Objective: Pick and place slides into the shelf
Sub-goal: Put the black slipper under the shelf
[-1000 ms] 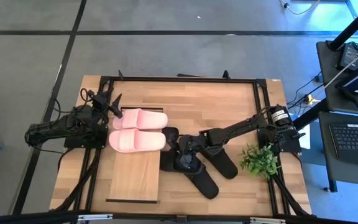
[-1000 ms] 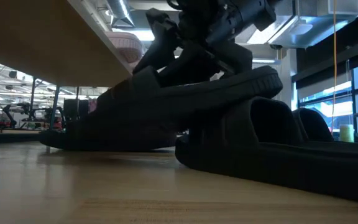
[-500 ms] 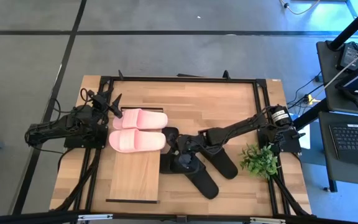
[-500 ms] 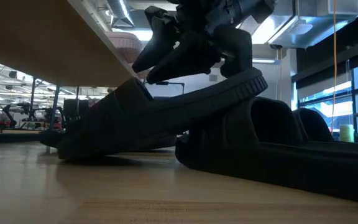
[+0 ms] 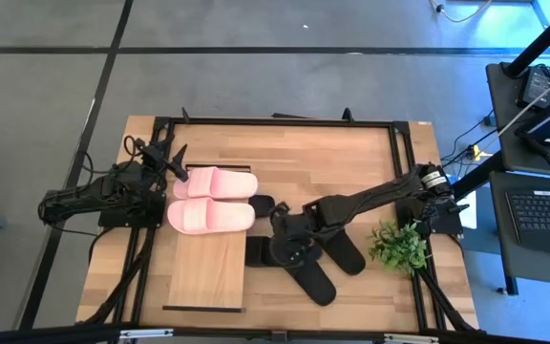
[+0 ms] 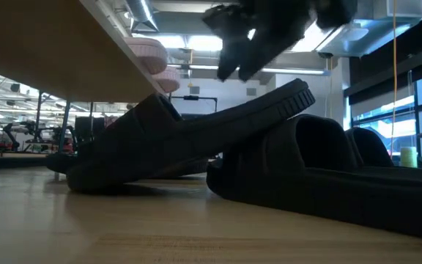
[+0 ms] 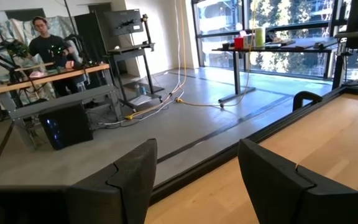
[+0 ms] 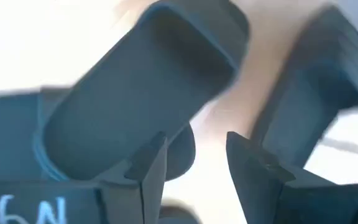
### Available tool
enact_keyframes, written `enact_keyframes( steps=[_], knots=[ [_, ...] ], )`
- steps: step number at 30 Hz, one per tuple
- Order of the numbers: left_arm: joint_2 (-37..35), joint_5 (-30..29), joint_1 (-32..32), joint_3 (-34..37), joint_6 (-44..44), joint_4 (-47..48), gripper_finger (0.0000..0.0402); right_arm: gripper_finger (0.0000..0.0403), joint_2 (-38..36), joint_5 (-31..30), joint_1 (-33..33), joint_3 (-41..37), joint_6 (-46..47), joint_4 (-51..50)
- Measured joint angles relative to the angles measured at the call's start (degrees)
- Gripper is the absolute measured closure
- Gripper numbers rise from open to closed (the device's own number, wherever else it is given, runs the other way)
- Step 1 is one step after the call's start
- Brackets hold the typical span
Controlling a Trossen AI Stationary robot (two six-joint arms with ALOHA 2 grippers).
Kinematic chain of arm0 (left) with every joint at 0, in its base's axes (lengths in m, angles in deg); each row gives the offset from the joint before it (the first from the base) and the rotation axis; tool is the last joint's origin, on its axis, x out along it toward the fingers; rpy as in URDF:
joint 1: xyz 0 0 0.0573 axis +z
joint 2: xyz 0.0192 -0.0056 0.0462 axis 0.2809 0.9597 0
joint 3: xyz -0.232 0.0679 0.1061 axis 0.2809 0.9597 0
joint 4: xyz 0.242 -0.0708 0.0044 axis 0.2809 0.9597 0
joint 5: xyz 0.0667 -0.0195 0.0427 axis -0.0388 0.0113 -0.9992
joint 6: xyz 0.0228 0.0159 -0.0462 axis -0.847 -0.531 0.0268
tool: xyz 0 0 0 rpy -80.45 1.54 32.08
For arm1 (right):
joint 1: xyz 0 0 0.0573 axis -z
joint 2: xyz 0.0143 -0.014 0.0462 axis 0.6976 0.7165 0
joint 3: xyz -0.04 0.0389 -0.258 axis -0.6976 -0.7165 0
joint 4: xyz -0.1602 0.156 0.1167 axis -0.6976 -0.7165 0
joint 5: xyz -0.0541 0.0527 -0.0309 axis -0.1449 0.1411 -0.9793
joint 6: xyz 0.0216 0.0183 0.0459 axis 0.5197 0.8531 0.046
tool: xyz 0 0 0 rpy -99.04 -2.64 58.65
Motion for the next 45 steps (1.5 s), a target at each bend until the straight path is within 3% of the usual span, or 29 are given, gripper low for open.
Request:
enact_keyframes(
  steps=[6, 12, 15, 19, 22, 26, 40, 45],
  knots=[
    [0.02, 0.02, 0.00, 0.00, 0.19, 0.02, 0.0185, 0.0237, -7.23, -0.44, -0.30, 0.15, 30.39, -4.13],
    [0.01, 0.45, -0.01, 0.00, 4.55, 0.06, 0.0185, 0.0237, -13.80, 0.43, -0.10, -6.91, 62.44, -5.66],
    [0.02, 0.50, -0.02, 0.00, 6.01, 0.06, 0.0185, 0.0237, -15.60, 0.59, -0.70, -13.14, 73.05, -1.76],
    [0.02, 0.48, 0.00, 0.00, 5.86, 0.08, 0.0185, 0.0237, -17.25, 2.94, -1.40, -21.64, 83.12, 12.43],
    [0.02, 0.48, 0.00, 0.00, 6.07, 0.08, 0.0185, 0.0237, -17.49, 6.52, -1.40, -25.56, 86.26, 19.15],
    [0.02, 0.49, -0.02, 0.00, 6.03, 0.31, 0.0185, 0.0237, -17.54, 7.39, -1.60, -26.99, 89.15, 20.10],
    [0.00, 0.48, 0.00, 0.00, 6.06, 1.04, 0.0185, 0.0236, -17.55, 7.74, -1.61, -27.10, 83.08, 18.87],
    [0.02, 0.48, -0.01, 0.00, 6.05, 1.04, 0.0185, 0.0206, -17.55, 7.72, -1.61, -27.10, 83.22, 18.82]
  ],
)
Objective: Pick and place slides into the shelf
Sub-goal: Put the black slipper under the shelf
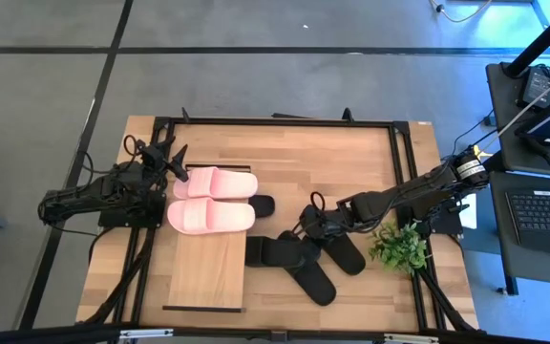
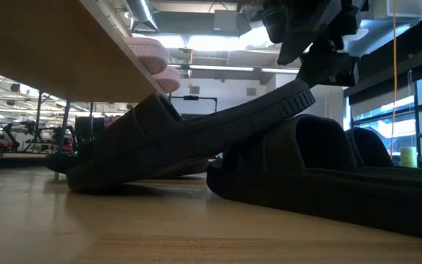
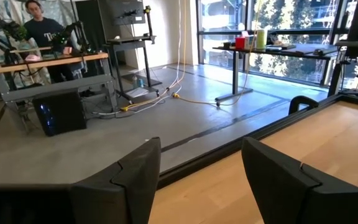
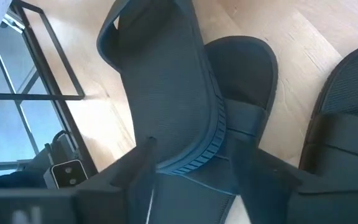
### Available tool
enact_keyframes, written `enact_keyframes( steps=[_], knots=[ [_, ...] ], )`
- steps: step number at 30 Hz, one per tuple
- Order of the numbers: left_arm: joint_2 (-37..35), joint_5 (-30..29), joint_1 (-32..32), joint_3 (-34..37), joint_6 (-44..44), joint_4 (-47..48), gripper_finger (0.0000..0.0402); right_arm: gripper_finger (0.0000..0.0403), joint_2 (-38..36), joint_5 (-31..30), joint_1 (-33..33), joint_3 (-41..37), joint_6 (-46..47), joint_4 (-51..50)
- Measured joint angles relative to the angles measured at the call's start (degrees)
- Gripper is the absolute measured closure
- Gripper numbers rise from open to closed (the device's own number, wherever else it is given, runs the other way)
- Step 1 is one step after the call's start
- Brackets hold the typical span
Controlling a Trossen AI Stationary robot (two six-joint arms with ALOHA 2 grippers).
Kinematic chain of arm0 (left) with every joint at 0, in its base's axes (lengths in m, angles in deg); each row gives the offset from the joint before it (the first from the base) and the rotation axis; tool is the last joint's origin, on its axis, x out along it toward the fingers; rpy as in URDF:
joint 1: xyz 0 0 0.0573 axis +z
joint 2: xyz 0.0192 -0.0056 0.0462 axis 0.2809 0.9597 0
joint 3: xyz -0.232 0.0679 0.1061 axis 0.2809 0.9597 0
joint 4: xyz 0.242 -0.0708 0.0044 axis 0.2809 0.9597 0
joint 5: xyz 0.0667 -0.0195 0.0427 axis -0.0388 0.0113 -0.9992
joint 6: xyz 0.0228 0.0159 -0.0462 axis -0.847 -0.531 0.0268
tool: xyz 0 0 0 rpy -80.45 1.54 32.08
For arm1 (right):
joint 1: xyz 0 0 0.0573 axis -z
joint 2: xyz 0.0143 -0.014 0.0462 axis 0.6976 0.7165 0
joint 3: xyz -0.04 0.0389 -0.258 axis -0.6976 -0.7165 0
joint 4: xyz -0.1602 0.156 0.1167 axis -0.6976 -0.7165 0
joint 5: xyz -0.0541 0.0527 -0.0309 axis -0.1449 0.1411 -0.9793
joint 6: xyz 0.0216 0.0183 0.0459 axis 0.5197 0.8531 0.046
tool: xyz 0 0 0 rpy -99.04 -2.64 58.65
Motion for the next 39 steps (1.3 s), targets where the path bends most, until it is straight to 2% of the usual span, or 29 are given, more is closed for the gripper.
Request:
enact_keyframes(
  steps=[7, 12, 19, 25, 29, 39],
  knots=[
    [-0.01, 0.00, 0.00, 0.00, 0.00, 0.00, 0.0185, 0.0110, 0.00, 0.00, -0.07, 0.00, 1.32, -0.88],
    [0.00, 0.00, 0.01, 0.00, 0.07, 0.16, 0.0185, 0.0085, 0.08, -0.02, -0.50, 0.00, 5.27, -0.45],
    [-0.02, 0.00, 0.01, 0.00, 0.70, 1.53, 0.0185, 0.0084, 2.29, -0.04, -0.60, 0.00, 14.83, -0.79],
    [-0.01, 0.00, -0.01, 0.00, 2.97, 1.51, 0.0185, 0.0087, 4.04, 0.04, -0.63, 0.00, 16.62, 2.47],
    [0.00, 0.00, -0.01, 0.00, 2.97, 1.52, 0.0185, 0.0107, 4.04, 0.04, -0.63, 0.00, 17.37, 7.87],
    [0.00, 0.00, -0.02, 0.00, 2.97, 1.53, 0.0185, 0.0154, 4.02, -1.40, -0.63, 0.00, 19.67, 5.20]
  ],
)
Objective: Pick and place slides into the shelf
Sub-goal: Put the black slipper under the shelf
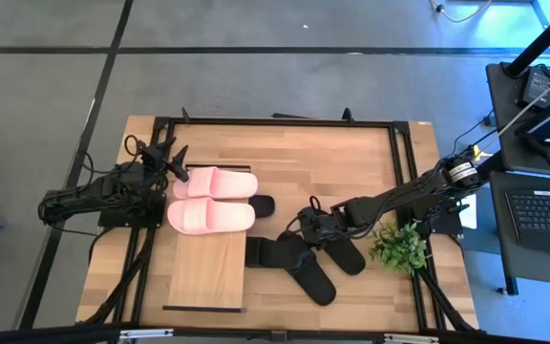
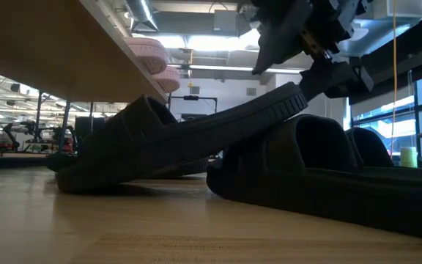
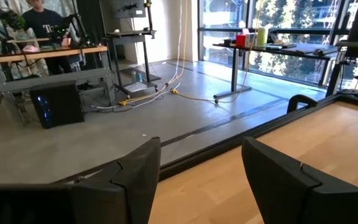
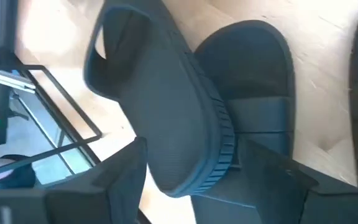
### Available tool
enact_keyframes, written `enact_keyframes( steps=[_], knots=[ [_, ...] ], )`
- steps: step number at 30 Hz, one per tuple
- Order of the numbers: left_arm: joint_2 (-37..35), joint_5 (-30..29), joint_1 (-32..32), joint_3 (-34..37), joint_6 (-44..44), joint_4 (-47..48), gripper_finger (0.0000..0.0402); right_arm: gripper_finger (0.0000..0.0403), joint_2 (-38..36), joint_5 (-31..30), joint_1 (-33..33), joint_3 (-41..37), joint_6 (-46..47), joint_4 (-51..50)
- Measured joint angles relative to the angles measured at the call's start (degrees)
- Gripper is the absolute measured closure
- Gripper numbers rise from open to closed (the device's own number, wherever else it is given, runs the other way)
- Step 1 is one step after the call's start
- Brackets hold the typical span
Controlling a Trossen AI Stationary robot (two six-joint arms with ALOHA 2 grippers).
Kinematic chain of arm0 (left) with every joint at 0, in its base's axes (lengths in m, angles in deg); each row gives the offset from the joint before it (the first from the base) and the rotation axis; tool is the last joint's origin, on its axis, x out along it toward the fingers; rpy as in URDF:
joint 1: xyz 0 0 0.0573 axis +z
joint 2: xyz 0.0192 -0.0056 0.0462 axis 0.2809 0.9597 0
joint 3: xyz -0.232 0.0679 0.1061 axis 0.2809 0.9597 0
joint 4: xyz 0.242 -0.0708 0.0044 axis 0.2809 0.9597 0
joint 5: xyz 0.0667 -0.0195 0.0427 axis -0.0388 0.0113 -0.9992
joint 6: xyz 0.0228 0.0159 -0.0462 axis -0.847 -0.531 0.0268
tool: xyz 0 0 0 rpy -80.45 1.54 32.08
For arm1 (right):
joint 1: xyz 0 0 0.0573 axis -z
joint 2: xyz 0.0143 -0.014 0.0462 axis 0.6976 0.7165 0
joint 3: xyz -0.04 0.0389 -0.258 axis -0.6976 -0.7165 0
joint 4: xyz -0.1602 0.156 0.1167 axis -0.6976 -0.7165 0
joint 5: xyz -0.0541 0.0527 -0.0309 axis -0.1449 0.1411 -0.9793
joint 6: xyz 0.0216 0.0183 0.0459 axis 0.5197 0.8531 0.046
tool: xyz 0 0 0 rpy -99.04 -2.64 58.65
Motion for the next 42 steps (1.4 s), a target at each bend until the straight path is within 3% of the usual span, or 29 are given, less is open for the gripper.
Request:
enact_keyframes(
  steps=[14, 26, 33, 42],
  knots=[
    [0.00, -0.02, 0.02, 0.00, -0.02, -0.02, 0.0185, 0.0188, 4.11, 3.33, 0.04, 0.00, 2.56, 1.99],
    [-0.01, -0.02, 0.02, 0.00, -0.04, -0.01, 0.0185, 0.0346, 4.15, 0.76, -0.02, 0.00, -2.06, 2.91],
    [-0.02, -0.02, 0.02, 0.00, -0.04, 0.00, 0.0185, 0.0346, 4.22, -0.60, 1.97, 0.00, -5.06, 9.91],
    [0.00, -0.02, 0.00, 0.00, -0.04, 0.00, 0.0185, 0.0346, 4.21, -3.37, 6.08, 0.00, -9.61, 10.21]
  ],
)
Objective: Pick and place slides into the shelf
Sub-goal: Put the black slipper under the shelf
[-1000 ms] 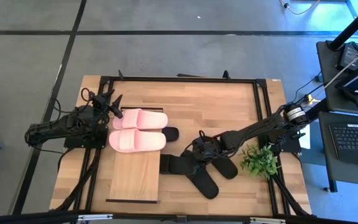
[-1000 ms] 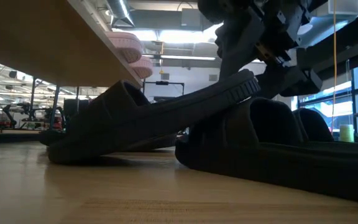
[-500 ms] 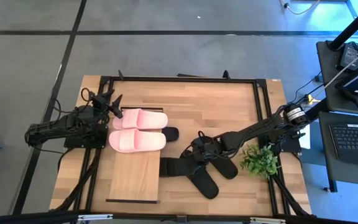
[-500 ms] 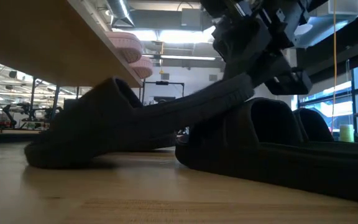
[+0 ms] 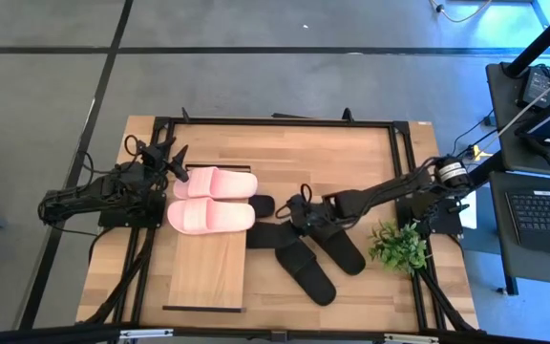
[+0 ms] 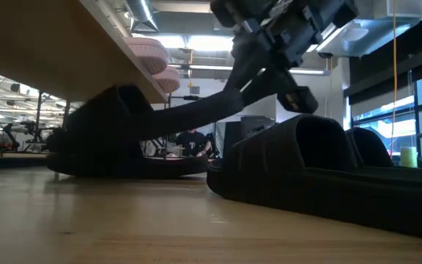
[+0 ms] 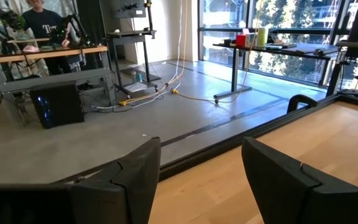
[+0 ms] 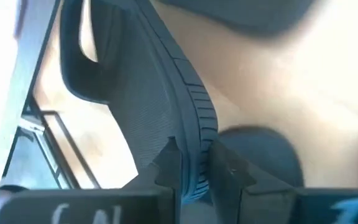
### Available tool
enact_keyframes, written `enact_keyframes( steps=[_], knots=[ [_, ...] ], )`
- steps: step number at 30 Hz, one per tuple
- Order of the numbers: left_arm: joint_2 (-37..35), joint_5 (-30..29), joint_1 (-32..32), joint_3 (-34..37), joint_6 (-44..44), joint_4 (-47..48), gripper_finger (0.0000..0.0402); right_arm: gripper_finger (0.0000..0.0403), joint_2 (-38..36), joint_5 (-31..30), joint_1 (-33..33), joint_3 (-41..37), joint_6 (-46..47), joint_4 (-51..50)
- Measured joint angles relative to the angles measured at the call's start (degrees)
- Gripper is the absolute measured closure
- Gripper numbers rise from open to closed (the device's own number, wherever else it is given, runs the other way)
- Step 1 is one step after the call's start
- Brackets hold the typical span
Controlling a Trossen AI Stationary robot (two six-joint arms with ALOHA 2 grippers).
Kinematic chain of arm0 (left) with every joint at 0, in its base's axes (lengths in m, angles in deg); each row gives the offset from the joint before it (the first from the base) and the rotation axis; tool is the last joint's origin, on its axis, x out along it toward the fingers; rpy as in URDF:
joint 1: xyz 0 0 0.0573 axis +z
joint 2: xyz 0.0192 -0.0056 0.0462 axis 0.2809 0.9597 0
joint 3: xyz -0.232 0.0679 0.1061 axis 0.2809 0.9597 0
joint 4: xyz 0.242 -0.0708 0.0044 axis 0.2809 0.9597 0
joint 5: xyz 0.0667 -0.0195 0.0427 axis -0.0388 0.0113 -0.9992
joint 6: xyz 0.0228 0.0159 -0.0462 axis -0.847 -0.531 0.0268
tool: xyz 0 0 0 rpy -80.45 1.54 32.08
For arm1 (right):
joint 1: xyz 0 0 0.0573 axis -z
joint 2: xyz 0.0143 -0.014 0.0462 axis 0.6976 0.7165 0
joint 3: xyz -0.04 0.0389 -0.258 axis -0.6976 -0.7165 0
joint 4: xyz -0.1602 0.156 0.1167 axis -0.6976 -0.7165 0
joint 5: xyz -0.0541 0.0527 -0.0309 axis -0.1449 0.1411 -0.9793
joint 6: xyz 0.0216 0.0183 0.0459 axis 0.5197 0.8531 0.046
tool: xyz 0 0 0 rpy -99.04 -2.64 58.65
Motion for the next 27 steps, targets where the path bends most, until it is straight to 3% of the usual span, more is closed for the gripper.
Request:
enact_keyframes(
  steps=[11, 15, 27],
  knots=[
    [-0.01, -0.02, 0.02, 0.00, -0.02, 0.79, 0.0185, 0.0346, 5.80, 0.34, 1.90, 0.00, -4.28, 9.91],
    [0.00, -0.02, 0.02, 0.00, -0.02, 0.90, 0.0185, 0.0346, 7.68, 3.02, 2.32, 0.00, -5.82, 13.08],
    [-0.02, -0.02, 0.00, 0.00, 0.00, 1.01, 0.0185, 0.0346, 12.73, 3.41, 4.73, 0.00, -8.73, 14.86]
  ],
)
